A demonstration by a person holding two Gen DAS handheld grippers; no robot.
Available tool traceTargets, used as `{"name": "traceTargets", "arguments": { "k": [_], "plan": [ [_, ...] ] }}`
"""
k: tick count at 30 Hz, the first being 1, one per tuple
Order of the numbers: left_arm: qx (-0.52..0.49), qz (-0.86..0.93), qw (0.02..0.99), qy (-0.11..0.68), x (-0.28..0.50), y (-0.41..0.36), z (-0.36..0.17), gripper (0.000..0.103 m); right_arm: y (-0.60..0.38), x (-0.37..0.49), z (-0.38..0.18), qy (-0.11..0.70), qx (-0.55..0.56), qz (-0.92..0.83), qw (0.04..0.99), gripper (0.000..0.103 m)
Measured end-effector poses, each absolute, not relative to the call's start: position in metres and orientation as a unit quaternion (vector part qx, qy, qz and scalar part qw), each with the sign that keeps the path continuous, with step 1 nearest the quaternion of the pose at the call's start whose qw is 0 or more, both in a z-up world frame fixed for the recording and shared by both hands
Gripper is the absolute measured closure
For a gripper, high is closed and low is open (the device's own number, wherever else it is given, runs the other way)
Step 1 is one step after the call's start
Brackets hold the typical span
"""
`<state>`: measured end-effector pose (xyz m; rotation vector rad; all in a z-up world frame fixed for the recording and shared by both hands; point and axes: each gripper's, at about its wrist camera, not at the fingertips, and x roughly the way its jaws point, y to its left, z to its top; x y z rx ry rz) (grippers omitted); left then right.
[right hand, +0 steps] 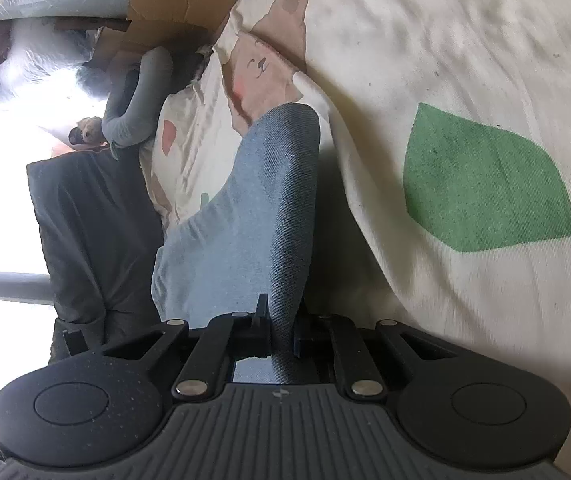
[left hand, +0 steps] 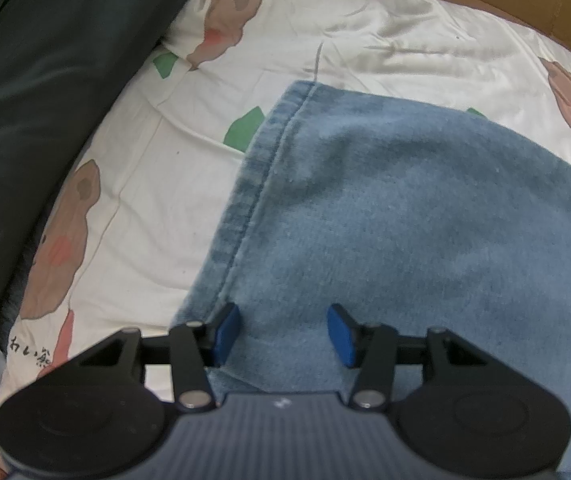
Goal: Fold clothes
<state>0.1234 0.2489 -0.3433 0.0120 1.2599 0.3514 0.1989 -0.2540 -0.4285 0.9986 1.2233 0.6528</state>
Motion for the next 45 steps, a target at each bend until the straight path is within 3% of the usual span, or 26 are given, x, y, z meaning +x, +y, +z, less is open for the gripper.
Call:
{"name": "traceTargets", "arguments": {
  "k": [45],
  "plan": [
    [-0.027,0.08,0.843,0.531,0.143,0.194,-0.32,0.047,-0.301,0.269,-0.334,0.501,0.347,0.305,0.732,0.099]
  ]
}}
